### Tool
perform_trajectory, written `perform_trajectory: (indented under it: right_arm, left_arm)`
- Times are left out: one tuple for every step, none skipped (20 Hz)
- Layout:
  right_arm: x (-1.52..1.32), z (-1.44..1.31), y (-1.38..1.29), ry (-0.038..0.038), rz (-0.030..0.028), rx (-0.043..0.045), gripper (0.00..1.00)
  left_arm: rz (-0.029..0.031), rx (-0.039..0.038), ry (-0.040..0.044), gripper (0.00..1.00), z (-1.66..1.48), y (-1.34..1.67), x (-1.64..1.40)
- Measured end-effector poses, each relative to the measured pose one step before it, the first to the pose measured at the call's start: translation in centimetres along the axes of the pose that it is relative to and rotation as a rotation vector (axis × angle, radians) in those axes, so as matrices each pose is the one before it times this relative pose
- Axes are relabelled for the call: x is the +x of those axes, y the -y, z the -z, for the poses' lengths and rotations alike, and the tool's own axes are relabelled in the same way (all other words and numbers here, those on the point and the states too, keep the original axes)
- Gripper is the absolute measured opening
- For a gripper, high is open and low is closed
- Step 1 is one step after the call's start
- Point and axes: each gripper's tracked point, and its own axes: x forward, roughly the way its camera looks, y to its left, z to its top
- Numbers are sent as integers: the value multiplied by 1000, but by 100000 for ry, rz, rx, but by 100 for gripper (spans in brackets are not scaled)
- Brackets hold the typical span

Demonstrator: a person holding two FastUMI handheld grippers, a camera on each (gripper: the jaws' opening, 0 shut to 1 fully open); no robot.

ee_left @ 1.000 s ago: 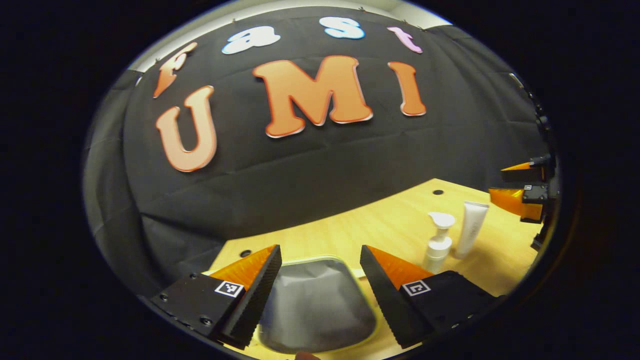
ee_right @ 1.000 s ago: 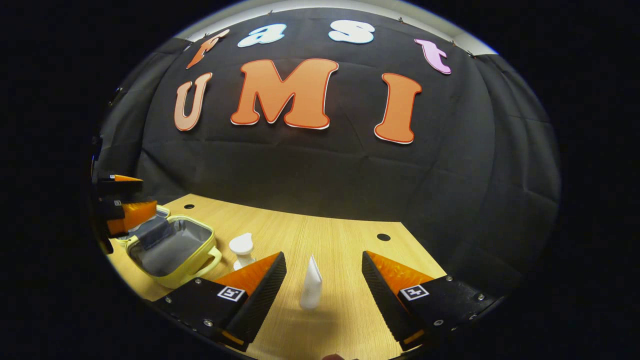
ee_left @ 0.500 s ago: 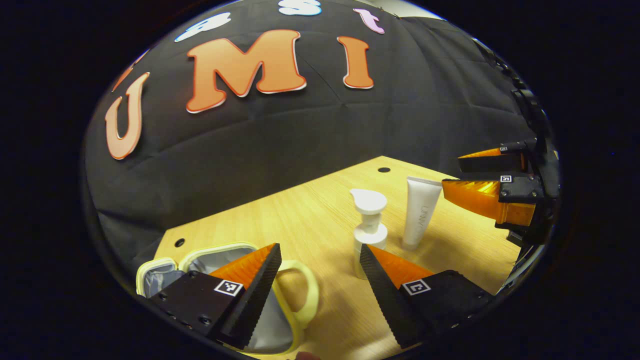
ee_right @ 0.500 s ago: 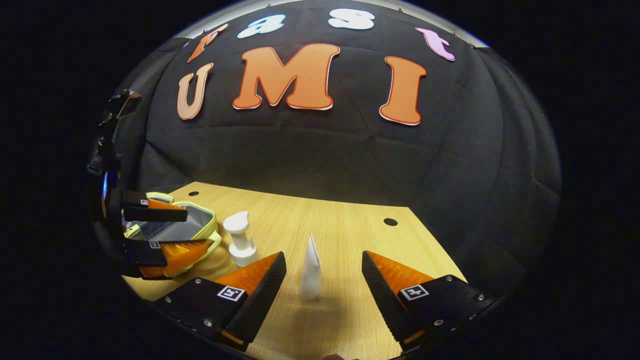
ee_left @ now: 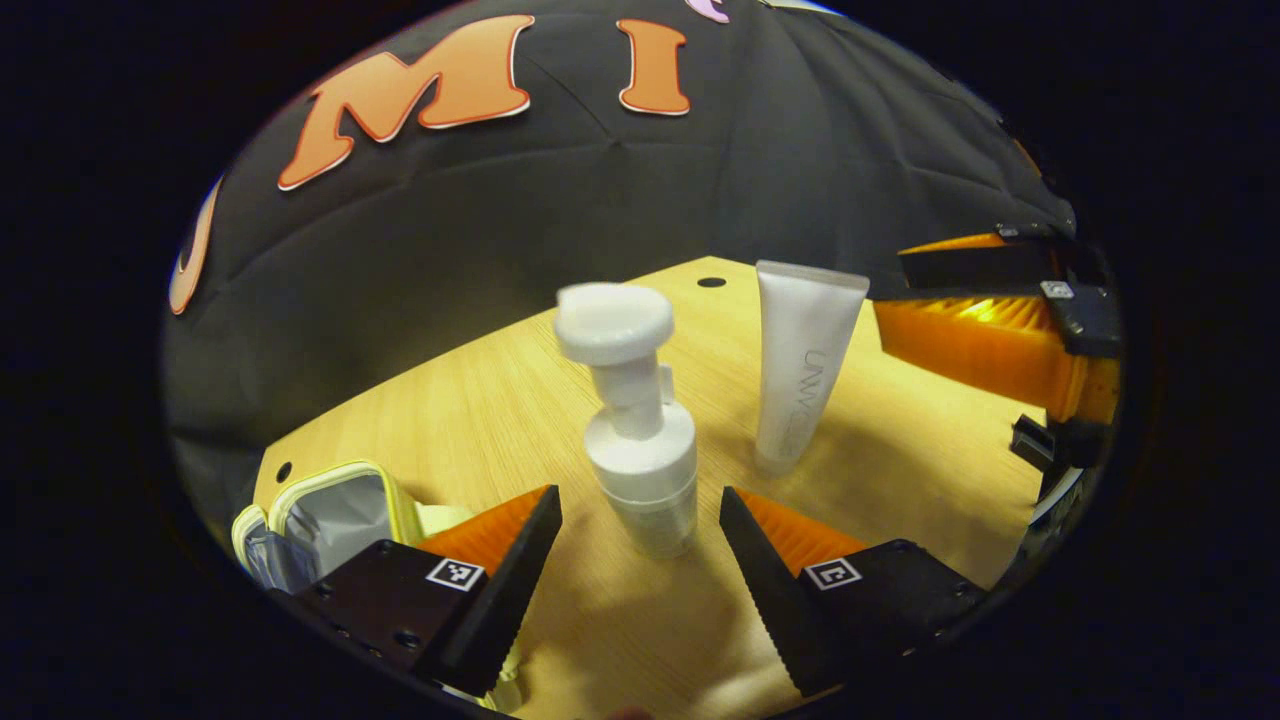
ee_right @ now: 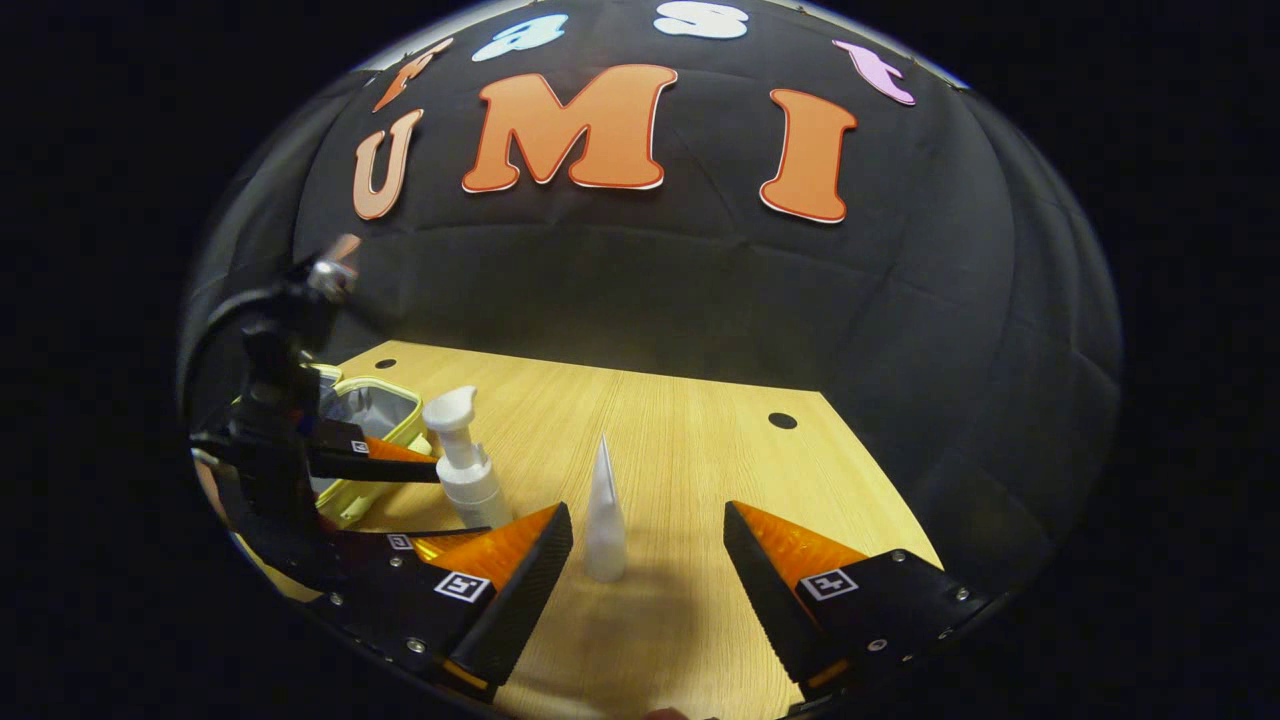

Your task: First open the suitcase, pack the skin care products into it, and then close the suitcase.

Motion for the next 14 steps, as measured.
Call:
perform_trajectory:
  right_arm:
    - [38, 133, 44, -533, -279, -435, 97]
    - [92, 138, -112, -547, -336, -431, 97]
    - [98, 142, 18, -588, -436, -421, 97]
    - [45, 324, -3, -611, -459, -290, 97]
    - [133, 165, -84, -702, -637, -73, 97]
    - [219, 243, -123, -770, -499, -116, 97]
    - [168, 203, -146, -481, -573, -153, 97]
    - [-20, 328, 125, -548, -501, -243, 97]
    - [276, 388, -86, -935, -746, 43, 97]
    - [574, 436, -263, -1513, -893, 175, 97]
    - [524, 370, -185, -895, -989, 316, 97]
    - [360, 371, -139, -746, -954, -81, 97]
    - [443, 405, -203, -621, -917, -289, 97]
    - [438, 547, 37, -936, -685, -506, 97]
  left_arm:
    - [623, -759, -1035, 100, 254, 161, 712]
    - [526, -946, -934, 100, 345, 111, 574]
    - [911, -736, -722, 100, 163, 194, 608]
    - [653, -826, -730, 96, 266, 201, 461]
    - [439, -396, -362, 92, 131, 79, 435]
    - [502, -563, 2, 79, -35, 126, 34]
    - [556, -14, 711, 72, -342, 79, 73]
    - [475, -167, 144, 65, 13, 89, -8]
    - [-241, 722, -418, 63, -42, 10, -169]
    - [-229, 529, -340, 61, -42, -63, -644]
    - [-221, -343, 569, 61, -335, -49, -546]
    - [-607, 11, 596, 61, -253, -160, -761]
    - [-1139, 363, 946, 61, -362, -370, -812]
    - [-1051, 420, 731, 61, -182, -376, -886]
